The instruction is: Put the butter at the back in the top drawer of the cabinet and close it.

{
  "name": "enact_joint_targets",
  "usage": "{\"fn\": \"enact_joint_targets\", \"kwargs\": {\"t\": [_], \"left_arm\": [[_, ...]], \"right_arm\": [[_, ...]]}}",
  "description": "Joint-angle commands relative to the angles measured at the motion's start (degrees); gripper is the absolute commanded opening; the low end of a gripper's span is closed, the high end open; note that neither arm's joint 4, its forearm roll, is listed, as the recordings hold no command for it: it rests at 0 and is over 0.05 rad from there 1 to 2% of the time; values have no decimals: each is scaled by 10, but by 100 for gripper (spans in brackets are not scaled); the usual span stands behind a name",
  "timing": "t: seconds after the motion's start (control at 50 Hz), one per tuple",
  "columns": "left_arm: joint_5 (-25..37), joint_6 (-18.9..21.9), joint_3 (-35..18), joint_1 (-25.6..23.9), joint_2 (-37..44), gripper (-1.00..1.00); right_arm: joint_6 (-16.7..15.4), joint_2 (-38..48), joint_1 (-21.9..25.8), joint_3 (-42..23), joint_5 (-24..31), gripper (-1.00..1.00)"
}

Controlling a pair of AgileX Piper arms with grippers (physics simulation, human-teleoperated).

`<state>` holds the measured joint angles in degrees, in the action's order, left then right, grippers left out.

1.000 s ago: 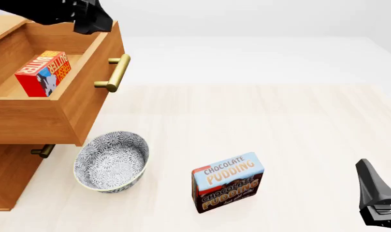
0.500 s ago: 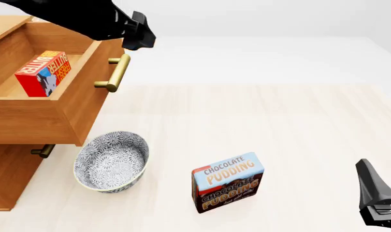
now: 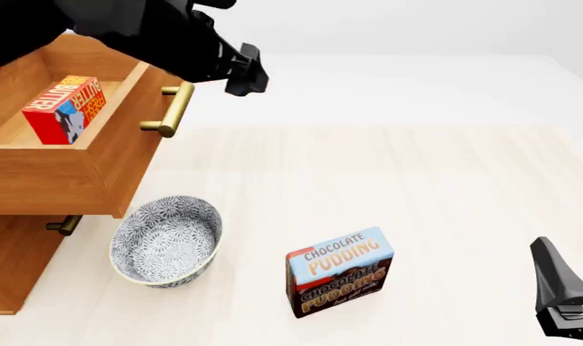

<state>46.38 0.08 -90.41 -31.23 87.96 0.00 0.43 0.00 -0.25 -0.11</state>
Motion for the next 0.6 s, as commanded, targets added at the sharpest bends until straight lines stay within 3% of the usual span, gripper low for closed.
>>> {"fn": "enact_joint_targets", "kwargs": {"t": [0.02, 0.6], "left_arm": [[-15, -10, 16, -2, 19, 100], [-43, -14, 54, 16, 41, 100]], "right_arm": [[0, 0, 0, 0, 0, 100], [0, 0, 0, 0, 0, 100]]}}
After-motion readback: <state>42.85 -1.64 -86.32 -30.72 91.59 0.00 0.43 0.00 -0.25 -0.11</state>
